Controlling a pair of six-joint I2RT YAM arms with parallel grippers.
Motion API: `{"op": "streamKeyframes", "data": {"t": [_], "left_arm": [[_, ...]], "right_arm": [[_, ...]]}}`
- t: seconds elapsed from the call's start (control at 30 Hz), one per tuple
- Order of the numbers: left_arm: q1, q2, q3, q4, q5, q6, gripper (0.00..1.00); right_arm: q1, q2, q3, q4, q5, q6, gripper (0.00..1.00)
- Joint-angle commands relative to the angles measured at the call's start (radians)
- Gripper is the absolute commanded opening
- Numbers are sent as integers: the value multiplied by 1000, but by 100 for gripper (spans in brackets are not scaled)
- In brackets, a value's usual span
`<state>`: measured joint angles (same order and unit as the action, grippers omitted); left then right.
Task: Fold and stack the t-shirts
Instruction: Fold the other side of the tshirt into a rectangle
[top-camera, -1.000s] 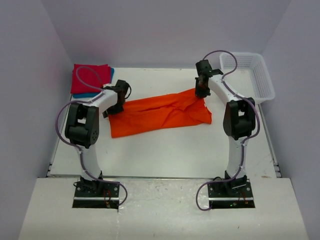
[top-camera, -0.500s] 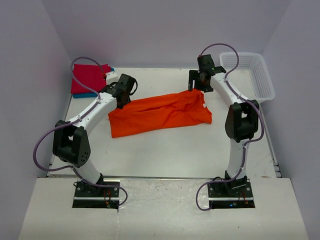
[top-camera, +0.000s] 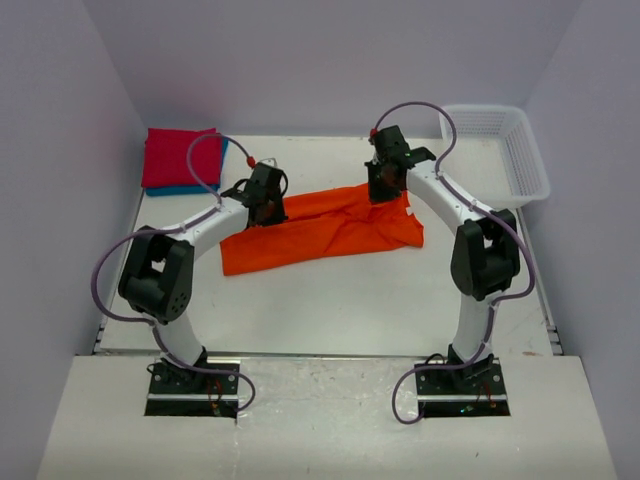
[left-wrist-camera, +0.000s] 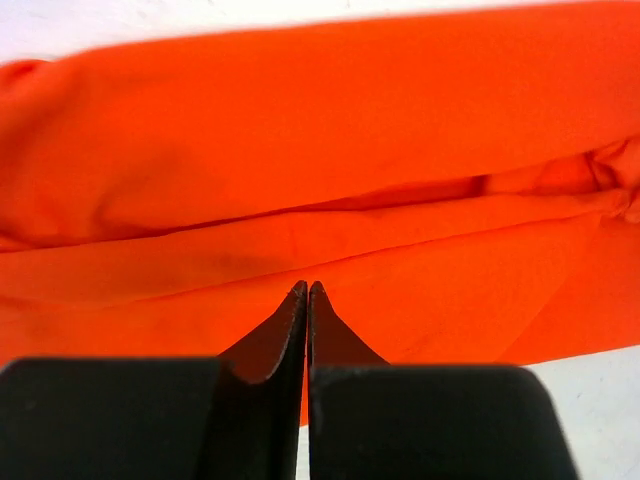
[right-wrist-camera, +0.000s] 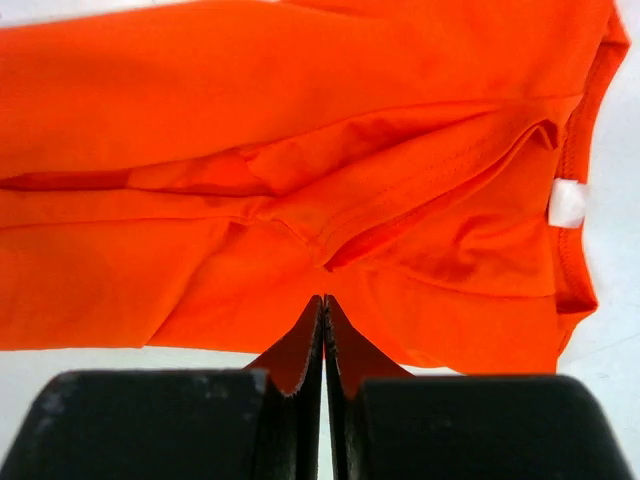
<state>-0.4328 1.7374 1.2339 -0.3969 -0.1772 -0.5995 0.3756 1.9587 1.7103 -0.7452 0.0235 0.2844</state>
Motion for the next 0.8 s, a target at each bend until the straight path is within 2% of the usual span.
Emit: {"op": "streamKeyframes", "data": {"t": [0.0,0.27,0.43,0.57,0.77], "left_arm": [[-3,28,-25,101,125,47,0],[-7,79,-51,132,173,64,0],[-9,82,-71,128,166,70,0],[-26,42,-105,122,99,78,0],[-63,-45,-123,37,-140,52,0]], "right_arm": [[3,5,-29,20,-17,21,0],[17,16,-117,49,-17,42,0],[17,37,-133,24,58,77,0],[3,-14,-215,55,134,143,53],[-41,-93,-319,58,213,179,55]]}}
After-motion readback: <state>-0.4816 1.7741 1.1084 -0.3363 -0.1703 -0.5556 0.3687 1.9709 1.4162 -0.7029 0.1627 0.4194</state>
